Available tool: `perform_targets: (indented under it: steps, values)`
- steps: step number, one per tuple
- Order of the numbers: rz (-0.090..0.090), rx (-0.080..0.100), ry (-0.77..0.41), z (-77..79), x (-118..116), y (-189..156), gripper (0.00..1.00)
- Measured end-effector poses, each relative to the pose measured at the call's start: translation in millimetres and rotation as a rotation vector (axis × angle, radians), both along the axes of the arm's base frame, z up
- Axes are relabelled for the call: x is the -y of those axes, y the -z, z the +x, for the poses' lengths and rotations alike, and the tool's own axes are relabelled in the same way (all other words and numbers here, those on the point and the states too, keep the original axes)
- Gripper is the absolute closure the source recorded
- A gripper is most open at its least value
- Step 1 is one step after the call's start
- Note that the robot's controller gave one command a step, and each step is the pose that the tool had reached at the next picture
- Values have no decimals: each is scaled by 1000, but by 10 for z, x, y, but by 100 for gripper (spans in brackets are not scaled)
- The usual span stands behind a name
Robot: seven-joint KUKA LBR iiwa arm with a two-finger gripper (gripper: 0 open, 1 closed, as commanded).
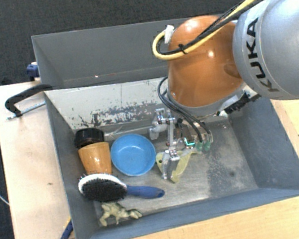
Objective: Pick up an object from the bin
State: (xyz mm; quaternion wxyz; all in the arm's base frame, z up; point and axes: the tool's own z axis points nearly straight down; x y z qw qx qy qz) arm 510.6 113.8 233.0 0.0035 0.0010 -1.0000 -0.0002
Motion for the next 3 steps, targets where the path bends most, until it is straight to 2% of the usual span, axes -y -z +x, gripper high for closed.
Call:
perform_targets:
  steps: [1,2,3]
  values:
    - [4,31,280,272,199,1444,0]
    - [5,23,279,247,178,1455,100]
    - [4,20,296,336,214,223,100]
